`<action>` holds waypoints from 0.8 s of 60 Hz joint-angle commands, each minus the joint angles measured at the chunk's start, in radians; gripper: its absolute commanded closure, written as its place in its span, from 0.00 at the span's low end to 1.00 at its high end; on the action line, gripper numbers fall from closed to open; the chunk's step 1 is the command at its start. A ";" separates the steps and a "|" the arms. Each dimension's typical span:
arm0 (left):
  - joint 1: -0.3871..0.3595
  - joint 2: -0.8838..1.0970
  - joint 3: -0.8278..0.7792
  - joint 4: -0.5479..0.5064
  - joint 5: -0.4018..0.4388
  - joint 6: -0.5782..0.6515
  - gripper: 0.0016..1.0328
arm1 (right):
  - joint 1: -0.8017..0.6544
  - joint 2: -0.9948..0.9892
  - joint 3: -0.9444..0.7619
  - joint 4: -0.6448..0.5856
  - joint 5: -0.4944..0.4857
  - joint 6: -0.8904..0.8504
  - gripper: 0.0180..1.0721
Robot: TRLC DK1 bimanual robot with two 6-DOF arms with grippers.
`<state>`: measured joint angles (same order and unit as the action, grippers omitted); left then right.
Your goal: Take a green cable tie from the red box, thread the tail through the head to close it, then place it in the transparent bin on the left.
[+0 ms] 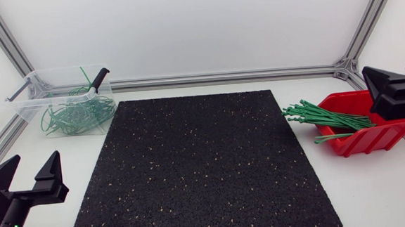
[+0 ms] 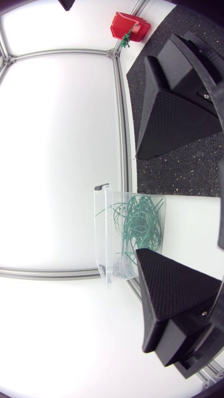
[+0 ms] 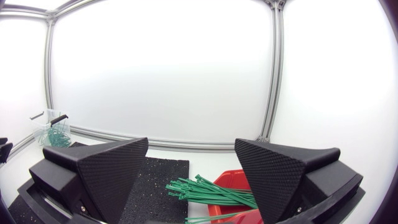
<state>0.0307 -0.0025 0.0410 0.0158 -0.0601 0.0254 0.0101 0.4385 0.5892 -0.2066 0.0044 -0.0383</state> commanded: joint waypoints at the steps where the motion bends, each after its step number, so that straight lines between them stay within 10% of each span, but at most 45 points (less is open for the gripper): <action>1: 0.000 -0.010 -0.039 -0.017 -0.003 -0.015 0.04 | -0.013 0.106 0.120 -0.056 0.003 0.034 0.03; 26: 0.002 -0.010 -0.039 -0.016 -0.003 -0.015 0.04 | -0.075 0.549 0.640 -0.496 -0.027 -0.063 0.03; 48: 0.002 -0.010 -0.039 -0.016 -0.003 -0.015 0.04 | -0.156 0.865 0.863 -0.769 -0.112 -0.609 0.04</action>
<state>0.0307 -0.0025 0.0410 0.0158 -0.0601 0.0254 -0.1326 1.2461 1.3922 -0.9169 -0.1081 -0.4633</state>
